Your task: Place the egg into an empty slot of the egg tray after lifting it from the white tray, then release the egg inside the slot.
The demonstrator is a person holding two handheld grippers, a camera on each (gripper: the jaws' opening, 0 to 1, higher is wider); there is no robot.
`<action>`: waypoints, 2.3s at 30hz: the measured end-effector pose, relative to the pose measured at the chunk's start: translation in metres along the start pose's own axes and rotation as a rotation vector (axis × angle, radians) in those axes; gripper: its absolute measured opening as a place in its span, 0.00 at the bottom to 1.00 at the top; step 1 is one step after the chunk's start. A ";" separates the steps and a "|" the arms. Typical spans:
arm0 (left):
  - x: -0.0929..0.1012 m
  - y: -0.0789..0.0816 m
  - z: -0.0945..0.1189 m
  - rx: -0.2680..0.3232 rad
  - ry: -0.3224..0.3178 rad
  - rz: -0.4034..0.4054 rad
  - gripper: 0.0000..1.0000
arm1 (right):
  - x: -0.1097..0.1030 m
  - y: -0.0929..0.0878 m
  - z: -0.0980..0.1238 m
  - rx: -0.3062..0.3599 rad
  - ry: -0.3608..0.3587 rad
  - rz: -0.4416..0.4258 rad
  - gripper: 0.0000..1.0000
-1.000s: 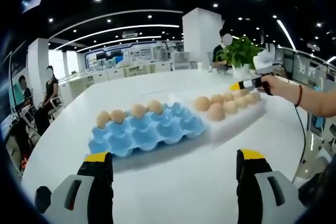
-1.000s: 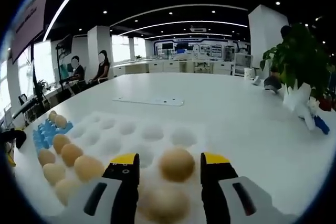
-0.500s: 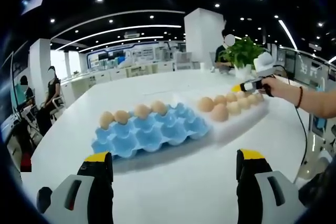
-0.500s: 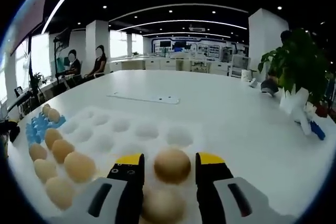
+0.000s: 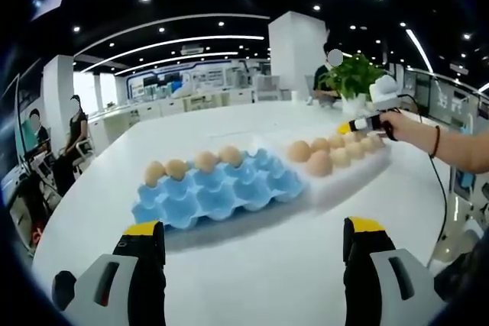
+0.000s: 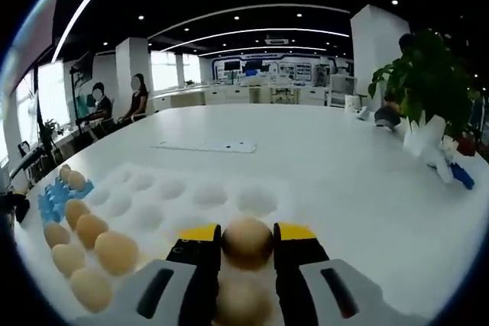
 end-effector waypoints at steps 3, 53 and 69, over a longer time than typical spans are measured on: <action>0.000 -0.001 0.000 -0.007 0.005 -0.006 0.99 | 0.002 0.000 0.000 -0.020 -0.015 -0.014 0.29; 0.020 -0.003 0.004 -0.019 -0.020 -0.025 0.99 | 0.001 0.021 0.013 0.000 -0.076 -0.012 0.27; 0.022 -0.004 0.005 -0.023 -0.028 -0.035 0.99 | -0.018 0.037 0.015 0.023 -0.028 -0.006 0.27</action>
Point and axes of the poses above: the point that each gripper's makers call its tool centre point, and the gripper's own axes: z roughly backward along the fingers, x roughly to its right, y roughly out of its top, the point moved 1 cm from there along z, roughly backward along the fingers, and after that the axes turned 2 degrees about -y, right-handed, at the moved point
